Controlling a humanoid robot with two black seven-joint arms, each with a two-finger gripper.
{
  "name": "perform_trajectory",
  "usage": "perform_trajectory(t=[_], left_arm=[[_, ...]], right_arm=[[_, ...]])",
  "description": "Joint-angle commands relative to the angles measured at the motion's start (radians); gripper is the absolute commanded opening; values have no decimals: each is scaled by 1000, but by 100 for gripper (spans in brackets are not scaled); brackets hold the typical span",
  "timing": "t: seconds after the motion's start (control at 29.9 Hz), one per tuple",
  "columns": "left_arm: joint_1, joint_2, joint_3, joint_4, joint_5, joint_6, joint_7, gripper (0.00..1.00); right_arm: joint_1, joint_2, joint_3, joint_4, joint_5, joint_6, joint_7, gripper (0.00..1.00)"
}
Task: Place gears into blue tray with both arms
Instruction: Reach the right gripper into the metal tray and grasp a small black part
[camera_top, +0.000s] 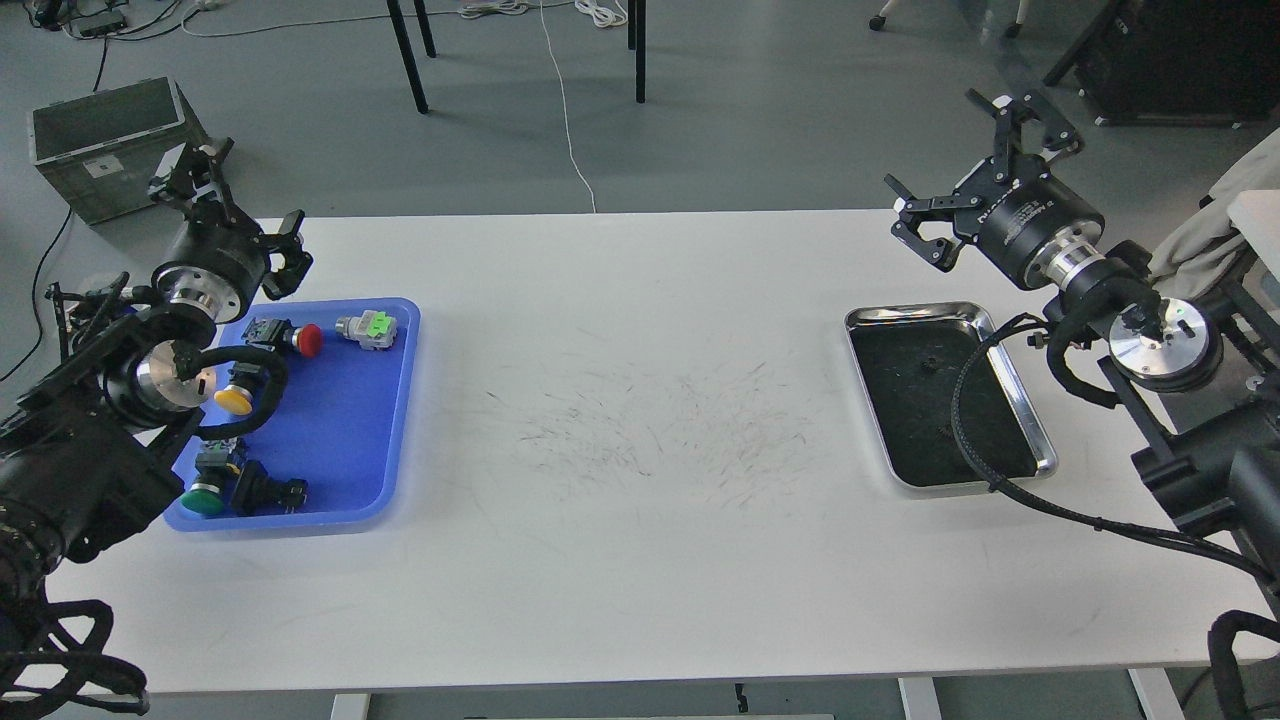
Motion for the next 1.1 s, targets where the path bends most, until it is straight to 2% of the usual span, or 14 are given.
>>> perform_trajectory(t=[0.0, 0.17, 0.33, 0.5, 0.7, 0.9, 1.07], left_arm=[[17, 9, 0, 1, 2, 2, -5, 98], [22, 18, 3, 1, 3, 2, -8, 98], [22, 10, 2, 1, 3, 1, -9, 98], [22, 13, 2, 1, 3, 1, -11, 98], [14, 16, 2, 1, 3, 1, -9, 98], [8, 9, 2, 1, 3, 1, -8, 98], [8, 4, 2, 1, 3, 1, -9, 98]], right_arm=[[75, -98, -174, 34, -95, -6, -5, 99], [186, -214, -467, 78, -486, -11, -45, 99], [229, -212, -707, 29, -863, -12, -48, 99], [238, -192, -815, -66, -1092, -17, -45, 99], [253, -131, -847, -171, -1221, -17, -40, 99], [270, -59, -903, -224, -1228, -17, -36, 99], [282, -44, -965, -253, -1228, -18, -33, 98]])
